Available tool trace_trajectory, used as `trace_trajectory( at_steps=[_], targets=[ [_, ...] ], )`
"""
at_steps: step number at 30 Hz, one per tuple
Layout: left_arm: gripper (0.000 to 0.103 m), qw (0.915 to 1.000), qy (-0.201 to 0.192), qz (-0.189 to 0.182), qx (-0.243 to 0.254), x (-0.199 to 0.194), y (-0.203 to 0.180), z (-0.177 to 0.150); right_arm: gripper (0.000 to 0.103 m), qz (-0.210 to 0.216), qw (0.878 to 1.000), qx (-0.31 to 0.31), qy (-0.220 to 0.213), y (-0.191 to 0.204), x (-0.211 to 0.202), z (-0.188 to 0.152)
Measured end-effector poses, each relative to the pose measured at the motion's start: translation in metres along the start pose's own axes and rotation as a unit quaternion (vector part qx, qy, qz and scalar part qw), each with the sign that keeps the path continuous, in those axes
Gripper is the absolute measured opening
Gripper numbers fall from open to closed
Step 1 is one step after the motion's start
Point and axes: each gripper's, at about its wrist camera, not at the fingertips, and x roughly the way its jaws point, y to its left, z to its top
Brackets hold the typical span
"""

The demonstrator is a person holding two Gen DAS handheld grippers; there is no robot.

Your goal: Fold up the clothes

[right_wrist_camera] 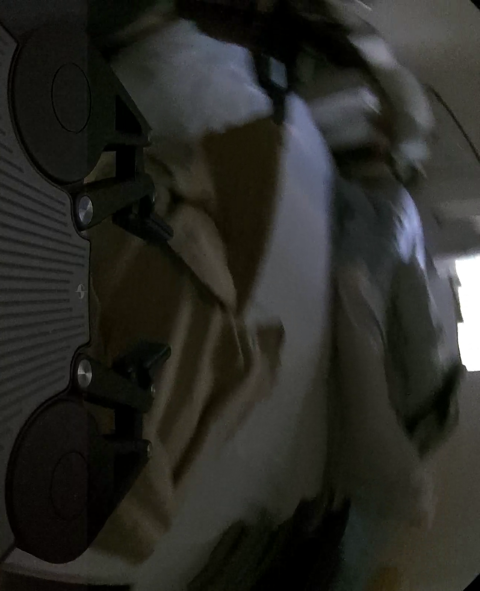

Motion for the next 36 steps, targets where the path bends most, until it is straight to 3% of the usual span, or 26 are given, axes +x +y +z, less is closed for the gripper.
trace_trajectory(
  at_steps=[5, 7, 8, 16, 19, 21, 24, 30, 34, 36],
  targets=[
    [0.038, 0.9993, -0.004, 0.028, 0.026, -0.013, -0.01, -0.001, 0.066, 0.041, 0.987, -0.143, 0.057, 0.025, 0.012, 0.004],
    [0.054, 0.9989, 0.0, 0.031, 0.036, -0.017, -0.015, -0.005, 0.066, 0.059, 0.977, -0.192, 0.072, 0.034, 0.012, 0.0],
    [0.056, 0.9988, 0.004, 0.027, 0.039, -0.018, -0.016, -0.008, 0.067, 0.066, 0.972, -0.212, 0.078, 0.038, 0.011, -0.002],
    [0.06, 0.9957, 0.076, 0.002, 0.052, -0.008, -0.032, -0.047, 0.067, 0.115, 0.941, -0.301, 0.107, 0.07, 0.028, -0.024],
    [0.06, 0.9927, 0.105, -0.006, 0.059, 0.0, -0.038, -0.06, 0.061, 0.116, 0.927, -0.333, 0.127, 0.084, 0.038, -0.036],
    [0.06, 0.9911, 0.118, -0.012, 0.06, 0.004, -0.04, -0.067, 0.022, 0.1, 0.925, -0.338, 0.143, 0.085, 0.039, -0.044],
    [0.06, 0.9893, 0.133, -0.018, 0.056, 0.009, -0.038, -0.074, 0.005, 0.088, 0.929, -0.328, 0.151, 0.082, 0.027, -0.054],
    [0.06, 0.9869, 0.158, -0.021, 0.023, 0.02, -0.021, -0.083, 0.004, 0.104, 0.933, -0.314, 0.141, 0.091, -0.018, -0.07],
    [0.059, 0.9831, 0.177, -0.044, -0.008, 0.03, -0.014, -0.09, 0.006, 0.128, 0.926, -0.327, 0.139, 0.113, -0.038, -0.076],
    [0.056, 0.9823, 0.177, -0.059, -0.02, 0.035, -0.013, -0.09, 0.021, 0.139, 0.923, -0.332, 0.138, 0.12, -0.045, -0.078]
  ],
)
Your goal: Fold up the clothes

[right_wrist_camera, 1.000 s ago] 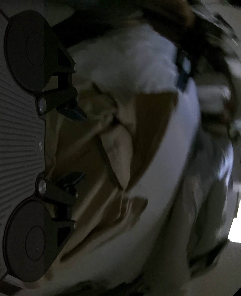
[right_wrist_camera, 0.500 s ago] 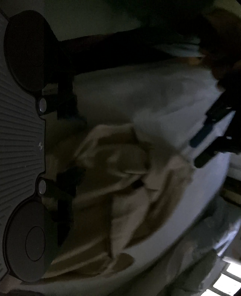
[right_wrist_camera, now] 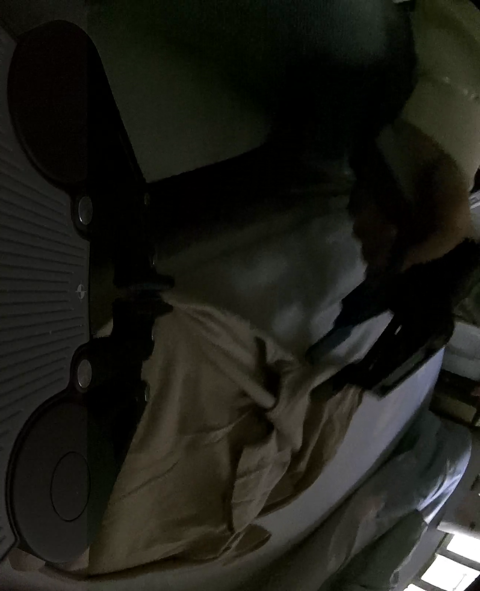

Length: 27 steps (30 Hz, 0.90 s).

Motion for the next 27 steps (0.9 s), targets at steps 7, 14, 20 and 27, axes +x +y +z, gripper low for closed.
trace_trajectory(
  at_steps=[7, 14, 20, 27],
  targets=[
    [0.008, 0.9992, -0.037, -0.015, -0.007, -0.012, 0.007, 0.007, 0.057, 0.032, 0.999, 0.012, -0.025, 0.004, -0.024, 0.003],
    [0.004, 0.9947, -0.101, -0.003, -0.023, -0.035, 0.011, 0.011, 0.061, 0.037, 0.998, 0.046, -0.035, -0.008, -0.031, 0.003],
    [0.008, 0.9975, -0.067, 0.022, -0.01, -0.028, 0.012, 0.011, 0.063, -0.027, 0.999, 0.019, -0.022, -0.014, -0.02, -0.002],
    [0.05, 0.9996, -0.016, 0.02, -0.013, -0.009, 0.015, 0.001, 0.071, -0.055, 0.998, -0.01, -0.014, -0.017, 0.011, 0.001]
  ],
)
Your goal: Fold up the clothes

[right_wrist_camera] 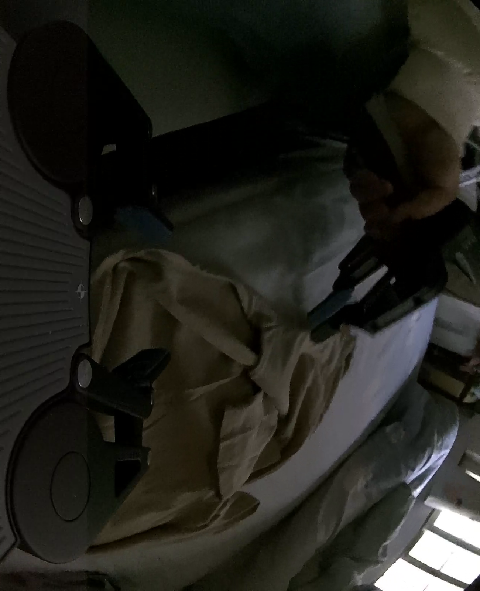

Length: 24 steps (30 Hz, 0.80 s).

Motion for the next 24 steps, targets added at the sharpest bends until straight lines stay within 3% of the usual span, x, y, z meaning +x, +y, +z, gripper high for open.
trace_trajectory(
  at_steps=[4, 7, 8, 9, 11, 12, 17, 21, 24],
  targets=[
    [0.074, 0.9996, 0.012, -0.024, -0.003, 0.008, -0.002, -0.004, 0.071, 0.008, 1.0, -0.001, 0.022, -0.003, 0.025, -0.002],
    [0.083, 0.9981, 0.023, -0.054, -0.021, 0.015, -0.001, -0.004, 0.068, 0.006, 0.999, 0.001, 0.039, -0.001, 0.038, -0.006],
    [0.086, 0.9976, 0.025, -0.06, -0.024, 0.018, -0.002, -0.004, 0.058, 0.002, 0.999, 0.001, 0.045, 0.0, 0.043, -0.006],
    [0.088, 0.9974, 0.025, -0.063, -0.025, 0.021, -0.004, -0.003, 0.037, 0.001, 0.999, 0.011, 0.042, -0.001, 0.042, -0.006],
    [0.091, 0.997, 0.024, -0.068, -0.027, 0.028, -0.008, -0.002, 0.026, -0.002, 0.999, 0.03, 0.034, -0.005, 0.041, -0.004],
    [0.093, 0.9969, 0.023, -0.07, -0.029, 0.031, -0.01, -0.001, 0.006, -0.003, 0.999, 0.04, 0.03, -0.007, 0.04, -0.004],
    [0.095, 0.9938, 0.013, -0.092, -0.061, 0.036, -0.007, -0.001, 0.006, 0.013, 0.992, 0.12, -0.022, -0.028, 0.009, 0.009],
    [0.078, 0.9887, 0.015, -0.116, -0.094, 0.038, -0.002, -0.002, 0.006, 0.03, 0.984, 0.16, -0.076, -0.047, -0.029, 0.025],
    [0.078, 0.9876, 0.023, -0.123, -0.096, 0.036, -0.003, -0.007, 0.006, 0.026, 0.973, 0.196, -0.119, -0.059, -0.058, 0.033]
  ],
)
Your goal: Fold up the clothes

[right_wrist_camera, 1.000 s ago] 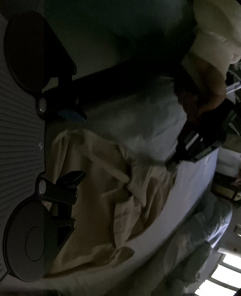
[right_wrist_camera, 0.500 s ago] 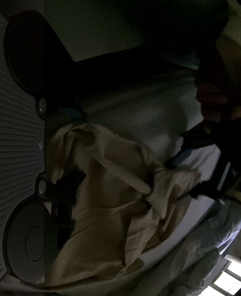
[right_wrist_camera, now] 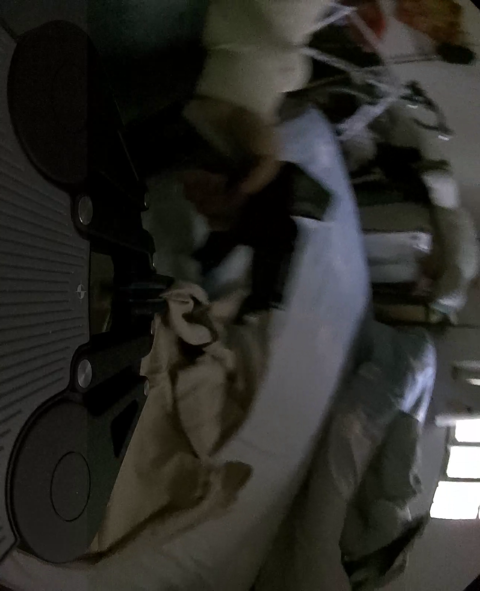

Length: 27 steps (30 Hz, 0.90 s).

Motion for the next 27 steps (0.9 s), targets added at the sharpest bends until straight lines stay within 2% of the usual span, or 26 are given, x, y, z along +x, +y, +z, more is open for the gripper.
trace_trajectory(
  at_steps=[3, 5, 6, 7, 8, 9, 10, 11, 13, 17, 20, 27],
  targets=[
    [0.083, 0.9999, -0.003, -0.01, -0.011, -0.004, -0.002, -0.009, 0.006, 0.002, 0.998, 0.041, -0.039, -0.012, -0.022, 0.015],
    [0.083, 0.9994, -0.01, -0.024, -0.021, -0.005, -0.005, -0.014, 0.005, -0.001, 0.997, 0.051, -0.054, -0.021, -0.029, 0.022],
    [0.078, 0.999, -0.016, -0.034, -0.023, -0.006, -0.008, -0.014, 0.005, -0.003, 0.997, 0.049, -0.056, -0.023, -0.029, 0.024],
    [0.062, 0.9985, -0.023, -0.044, -0.025, -0.006, -0.011, -0.015, 0.005, -0.005, 0.997, 0.046, -0.058, -0.025, -0.03, 0.025],
    [0.055, 0.9979, -0.033, -0.052, -0.022, -0.007, -0.017, -0.014, 0.005, -0.007, 0.997, 0.044, -0.06, -0.027, -0.03, 0.027],
    [0.04, 0.9972, -0.047, -0.057, -0.014, -0.009, -0.024, -0.012, 0.005, -0.009, 0.997, 0.042, -0.062, -0.029, -0.031, 0.029],
    [0.031, 0.9959, -0.064, -0.063, -0.006, -0.012, -0.031, -0.009, 0.006, -0.011, 0.997, 0.039, -0.064, -0.031, -0.031, 0.03],
    [0.017, 0.9941, -0.081, -0.072, -0.004, -0.017, -0.037, -0.005, 0.006, -0.017, 0.997, 0.039, -0.067, -0.031, -0.036, 0.031],
    [0.012, 0.9892, -0.115, -0.092, -0.003, -0.028, -0.051, 0.005, 0.006, -0.029, 0.996, 0.036, -0.077, -0.032, -0.048, 0.038],
    [0.012, 0.9809, -0.15, -0.118, 0.034, -0.049, -0.093, 0.023, 0.005, -0.053, 0.992, 0.027, -0.108, -0.037, -0.072, 0.062],
    [0.011, 0.9737, -0.168, -0.141, 0.062, -0.063, -0.131, 0.034, 0.005, -0.059, 0.987, 0.027, -0.147, -0.039, -0.093, 0.084],
    [0.011, 0.9482, -0.216, -0.206, 0.109, -0.108, -0.21, 0.043, 0.005, -0.097, 0.965, 0.004, -0.243, -0.036, -0.15, 0.145]
  ],
)
